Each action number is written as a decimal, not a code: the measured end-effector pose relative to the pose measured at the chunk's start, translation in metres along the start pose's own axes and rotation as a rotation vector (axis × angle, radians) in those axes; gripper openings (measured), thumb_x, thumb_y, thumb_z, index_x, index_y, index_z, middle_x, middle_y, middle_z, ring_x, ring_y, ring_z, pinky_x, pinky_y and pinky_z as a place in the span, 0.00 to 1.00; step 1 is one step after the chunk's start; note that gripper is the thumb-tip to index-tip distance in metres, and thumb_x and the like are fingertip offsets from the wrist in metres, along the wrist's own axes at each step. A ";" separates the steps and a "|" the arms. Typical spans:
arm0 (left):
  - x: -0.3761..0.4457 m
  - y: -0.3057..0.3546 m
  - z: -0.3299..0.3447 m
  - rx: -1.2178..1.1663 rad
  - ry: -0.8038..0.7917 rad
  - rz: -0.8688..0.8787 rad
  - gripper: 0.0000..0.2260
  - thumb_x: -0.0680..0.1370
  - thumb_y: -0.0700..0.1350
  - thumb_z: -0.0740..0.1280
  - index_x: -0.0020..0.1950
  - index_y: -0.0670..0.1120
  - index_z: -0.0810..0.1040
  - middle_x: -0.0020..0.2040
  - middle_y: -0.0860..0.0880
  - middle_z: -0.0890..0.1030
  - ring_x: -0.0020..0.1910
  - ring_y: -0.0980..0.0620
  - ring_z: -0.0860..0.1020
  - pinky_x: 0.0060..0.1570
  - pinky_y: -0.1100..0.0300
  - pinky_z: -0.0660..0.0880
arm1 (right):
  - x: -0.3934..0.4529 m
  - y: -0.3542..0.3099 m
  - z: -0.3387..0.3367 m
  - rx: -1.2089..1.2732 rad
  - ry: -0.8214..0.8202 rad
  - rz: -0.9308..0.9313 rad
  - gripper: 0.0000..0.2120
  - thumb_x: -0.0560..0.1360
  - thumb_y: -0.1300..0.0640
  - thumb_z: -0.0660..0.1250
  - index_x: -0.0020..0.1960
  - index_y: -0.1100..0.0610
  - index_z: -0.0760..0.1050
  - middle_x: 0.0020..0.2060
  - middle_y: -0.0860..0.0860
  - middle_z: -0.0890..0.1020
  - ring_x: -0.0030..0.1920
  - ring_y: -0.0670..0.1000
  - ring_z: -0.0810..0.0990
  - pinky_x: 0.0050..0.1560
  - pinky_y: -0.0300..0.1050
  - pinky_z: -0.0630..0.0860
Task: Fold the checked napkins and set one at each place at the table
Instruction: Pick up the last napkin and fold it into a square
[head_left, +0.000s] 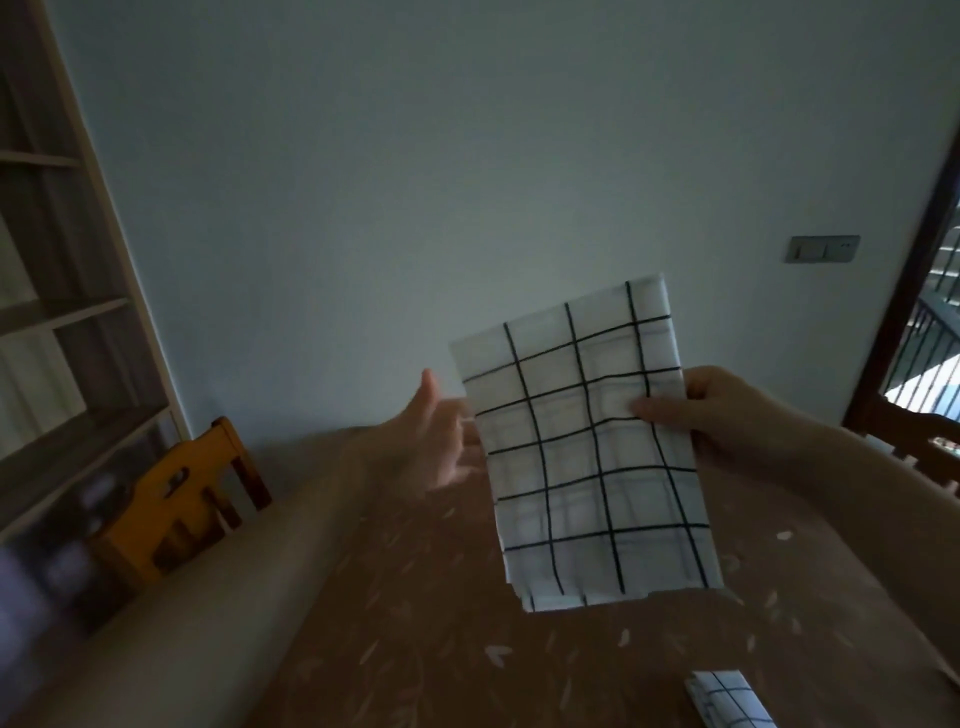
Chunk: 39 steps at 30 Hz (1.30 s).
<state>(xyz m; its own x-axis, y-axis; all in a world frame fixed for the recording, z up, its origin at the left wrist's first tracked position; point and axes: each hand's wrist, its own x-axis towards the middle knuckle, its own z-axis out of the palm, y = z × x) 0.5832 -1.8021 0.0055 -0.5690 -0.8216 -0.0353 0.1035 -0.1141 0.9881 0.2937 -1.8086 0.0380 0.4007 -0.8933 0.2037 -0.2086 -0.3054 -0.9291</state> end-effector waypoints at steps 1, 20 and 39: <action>0.003 -0.007 0.005 -0.029 0.031 0.005 0.37 0.65 0.71 0.67 0.61 0.44 0.81 0.58 0.40 0.81 0.73 0.30 0.60 0.74 0.40 0.59 | -0.001 0.001 0.000 0.062 0.007 0.033 0.12 0.72 0.61 0.68 0.30 0.59 0.75 0.20 0.46 0.74 0.22 0.42 0.72 0.25 0.32 0.69; 0.013 -0.011 0.025 0.030 0.193 0.025 0.12 0.79 0.36 0.62 0.61 0.43 0.78 0.54 0.44 0.84 0.53 0.45 0.83 0.51 0.52 0.81 | -0.017 0.023 -0.017 0.198 -0.013 0.154 0.12 0.70 0.65 0.68 0.53 0.62 0.80 0.43 0.59 0.85 0.40 0.55 0.84 0.38 0.43 0.82; 0.014 -0.004 0.030 -0.102 0.158 -0.127 0.25 0.73 0.59 0.68 0.61 0.41 0.78 0.53 0.40 0.84 0.52 0.39 0.82 0.49 0.47 0.80 | -0.024 0.000 -0.019 -0.207 0.194 -0.241 0.30 0.74 0.78 0.55 0.33 0.51 0.84 0.34 0.48 0.86 0.34 0.47 0.85 0.35 0.38 0.81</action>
<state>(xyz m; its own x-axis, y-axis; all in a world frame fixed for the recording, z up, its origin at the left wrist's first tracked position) 0.5503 -1.7961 0.0057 -0.4487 -0.8734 -0.1895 0.1258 -0.2716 0.9542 0.2677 -1.7937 0.0391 0.2878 -0.8274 0.4824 -0.3127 -0.5572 -0.7692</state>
